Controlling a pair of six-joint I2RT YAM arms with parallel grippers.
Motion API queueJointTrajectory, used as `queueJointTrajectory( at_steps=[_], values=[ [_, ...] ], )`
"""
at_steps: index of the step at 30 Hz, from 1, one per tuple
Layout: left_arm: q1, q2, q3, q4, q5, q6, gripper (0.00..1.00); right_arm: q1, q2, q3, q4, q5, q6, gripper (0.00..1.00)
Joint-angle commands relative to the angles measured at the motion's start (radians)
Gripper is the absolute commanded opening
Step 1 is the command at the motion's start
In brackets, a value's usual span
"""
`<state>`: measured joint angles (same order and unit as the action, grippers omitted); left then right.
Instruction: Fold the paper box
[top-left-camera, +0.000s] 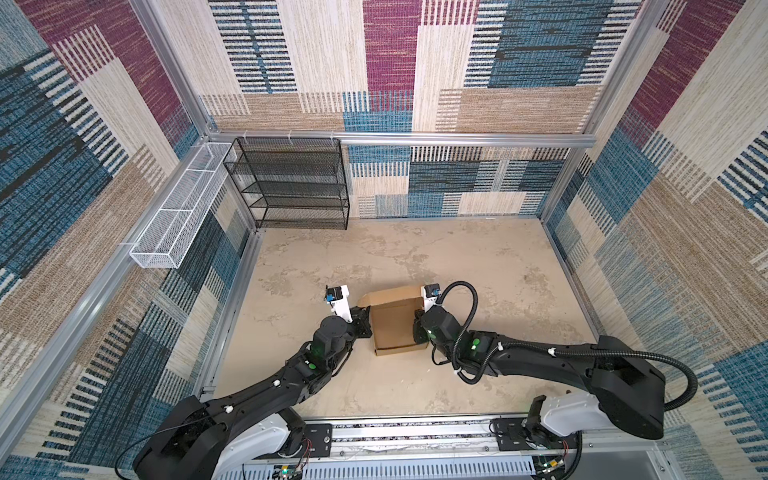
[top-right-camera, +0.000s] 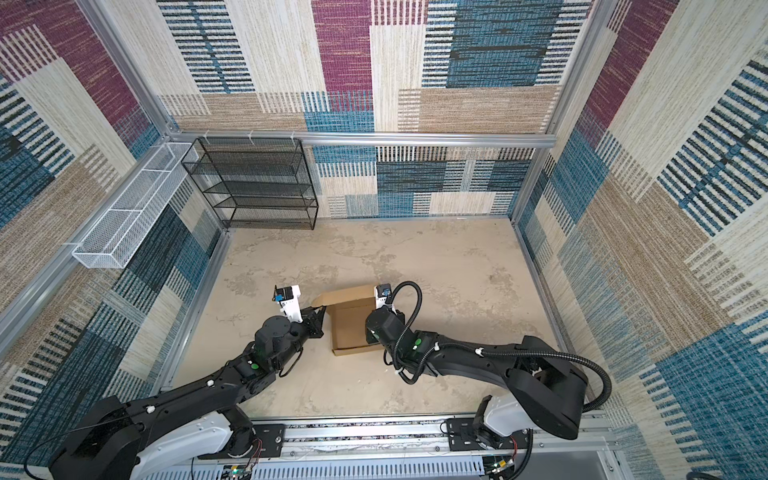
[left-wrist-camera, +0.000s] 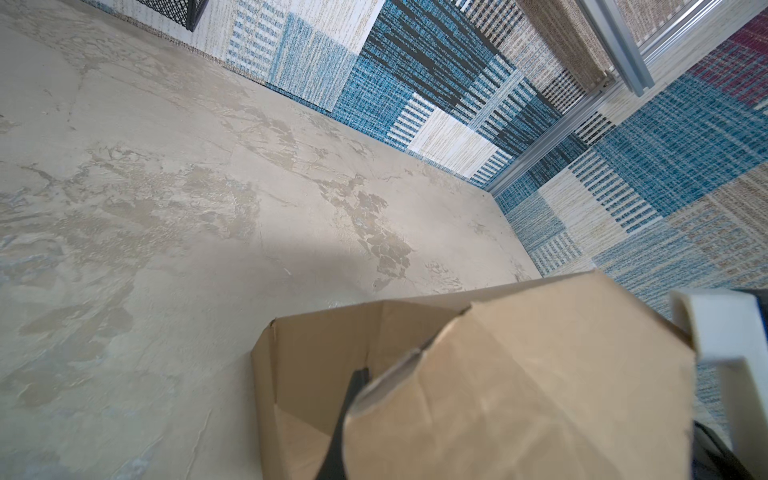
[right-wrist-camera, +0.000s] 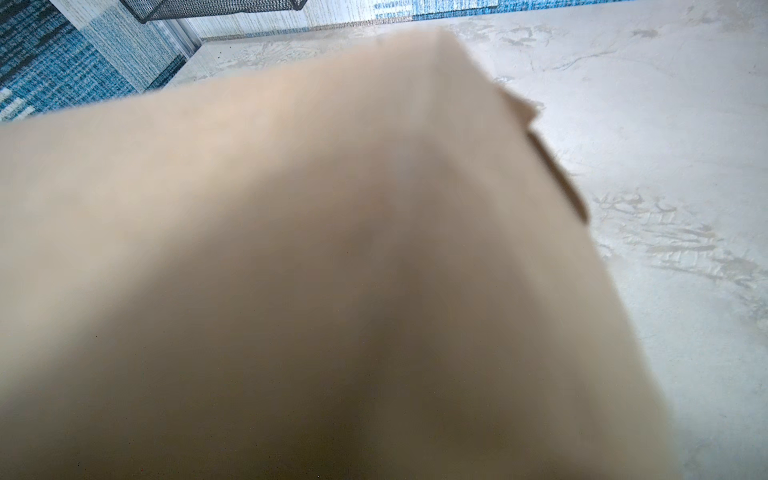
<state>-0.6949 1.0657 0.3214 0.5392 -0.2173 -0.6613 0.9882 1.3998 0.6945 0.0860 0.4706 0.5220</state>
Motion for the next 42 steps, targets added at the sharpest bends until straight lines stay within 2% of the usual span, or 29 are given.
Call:
queueJointTrajectory(
  at_steps=[1, 7, 14, 19, 33, 42],
  values=[
    [-0.002, 0.008, -0.01, -0.16, 0.028, -0.033, 0.0, 0.001, -0.01, -0.007, 0.026, -0.004, 0.006, 0.11],
    [-0.002, 0.002, -0.011, -0.163, 0.017, -0.035, 0.0, 0.001, -0.049, -0.022, 0.007, -0.017, 0.023, 0.17],
    [-0.002, -0.001, 0.0, -0.178, 0.009, -0.025, 0.0, 0.001, -0.138, -0.045, -0.064, -0.027, 0.009, 0.33],
    [-0.002, -0.005, 0.001, -0.18, 0.01, -0.023, 0.0, 0.0, -0.189, -0.068, -0.082, -0.029, -0.011, 0.39],
    [-0.002, -0.004, 0.007, -0.182, 0.016, -0.014, 0.0, -0.047, -0.11, -0.039, -0.008, -0.015, -0.055, 0.36],
    [-0.002, 0.002, 0.009, -0.182, 0.016, -0.015, 0.0, -0.091, -0.063, 0.005, 0.021, -0.054, -0.117, 0.36]
  ],
)
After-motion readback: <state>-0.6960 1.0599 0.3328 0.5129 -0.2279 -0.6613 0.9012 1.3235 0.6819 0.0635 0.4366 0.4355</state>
